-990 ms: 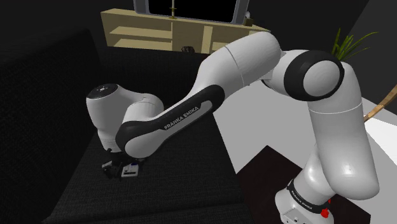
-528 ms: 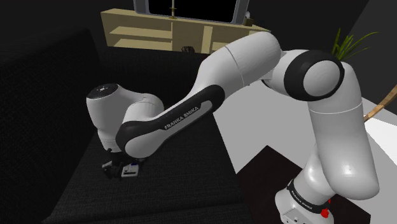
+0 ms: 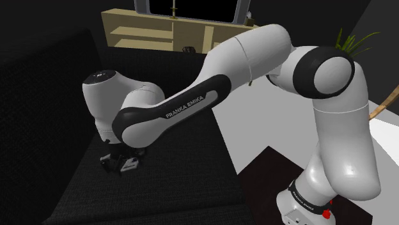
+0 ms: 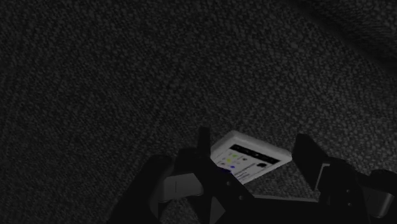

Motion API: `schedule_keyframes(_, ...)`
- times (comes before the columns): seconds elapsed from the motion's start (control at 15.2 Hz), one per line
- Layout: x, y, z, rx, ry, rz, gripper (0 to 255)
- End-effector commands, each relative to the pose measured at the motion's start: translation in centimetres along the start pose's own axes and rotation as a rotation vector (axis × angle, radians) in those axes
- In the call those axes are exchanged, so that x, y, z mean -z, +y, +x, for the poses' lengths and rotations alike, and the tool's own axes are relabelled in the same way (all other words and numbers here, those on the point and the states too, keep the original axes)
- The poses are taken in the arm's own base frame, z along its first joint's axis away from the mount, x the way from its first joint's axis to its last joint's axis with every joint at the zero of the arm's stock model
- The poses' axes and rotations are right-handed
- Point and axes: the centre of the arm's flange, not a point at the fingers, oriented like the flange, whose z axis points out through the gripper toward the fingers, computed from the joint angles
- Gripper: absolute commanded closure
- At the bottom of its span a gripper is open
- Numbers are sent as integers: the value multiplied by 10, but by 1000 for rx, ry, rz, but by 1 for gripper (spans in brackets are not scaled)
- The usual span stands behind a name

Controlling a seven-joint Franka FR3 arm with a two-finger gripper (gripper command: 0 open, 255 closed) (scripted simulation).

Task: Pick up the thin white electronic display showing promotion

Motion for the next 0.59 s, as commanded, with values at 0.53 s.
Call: schedule_keyframes(0.53, 44, 2, -2, 0, 0, 0, 255)
